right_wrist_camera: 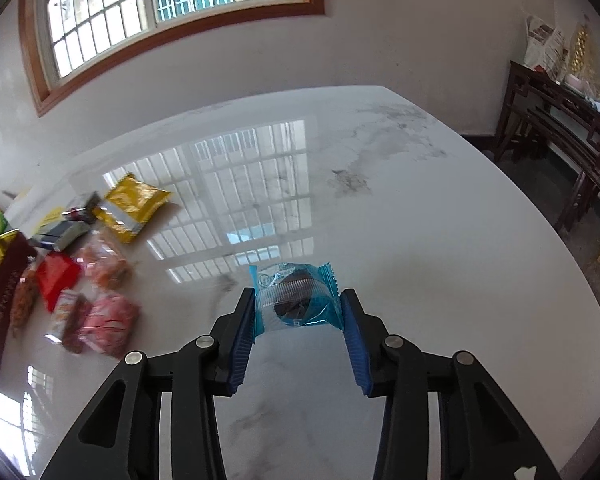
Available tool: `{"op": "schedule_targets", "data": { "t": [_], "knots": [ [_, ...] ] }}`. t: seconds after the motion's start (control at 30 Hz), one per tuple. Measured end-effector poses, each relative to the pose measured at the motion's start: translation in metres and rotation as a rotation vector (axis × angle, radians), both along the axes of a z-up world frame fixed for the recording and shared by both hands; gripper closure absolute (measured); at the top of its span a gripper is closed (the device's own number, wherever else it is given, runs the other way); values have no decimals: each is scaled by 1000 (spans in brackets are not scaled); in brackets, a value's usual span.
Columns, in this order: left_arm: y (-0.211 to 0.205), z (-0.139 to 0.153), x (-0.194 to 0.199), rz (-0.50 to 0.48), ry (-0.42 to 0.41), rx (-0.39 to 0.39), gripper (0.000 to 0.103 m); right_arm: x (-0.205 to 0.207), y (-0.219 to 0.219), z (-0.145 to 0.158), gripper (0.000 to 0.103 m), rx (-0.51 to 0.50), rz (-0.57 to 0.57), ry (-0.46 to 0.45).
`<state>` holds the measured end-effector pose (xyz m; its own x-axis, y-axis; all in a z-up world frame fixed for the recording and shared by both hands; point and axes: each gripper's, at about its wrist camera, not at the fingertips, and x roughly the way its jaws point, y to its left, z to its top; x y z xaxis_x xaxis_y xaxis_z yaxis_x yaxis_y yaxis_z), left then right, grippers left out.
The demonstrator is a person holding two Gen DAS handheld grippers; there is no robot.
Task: Organize snacks
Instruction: 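Carry the blue candy over the tin and release it with the right gripper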
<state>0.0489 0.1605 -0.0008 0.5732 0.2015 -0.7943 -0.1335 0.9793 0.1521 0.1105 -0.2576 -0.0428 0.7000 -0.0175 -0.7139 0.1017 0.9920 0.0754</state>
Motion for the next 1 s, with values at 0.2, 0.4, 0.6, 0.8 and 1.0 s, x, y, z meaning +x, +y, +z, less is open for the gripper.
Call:
{"op": "schedule_targets", "data": {
  "t": [0.2,0.4,0.6,0.8,1.0],
  "knots": [
    [2,-2,-9,10,3,-21,24,-12,34,37,64,66,111,-70],
    [13,-6,-24,31,9,-71,24,-17,92,73,64,150,288,-119],
    [23,-12,-38,48,10,-69,24,-11,170,91,64,196,498,-105],
    [37,-21,-46,73,27,-89,24,8,255,88,63,171,668,-67],
    [54,-22,-54,93,24,-110,24,38,325,63,62,116,782,26]
  ]
}}
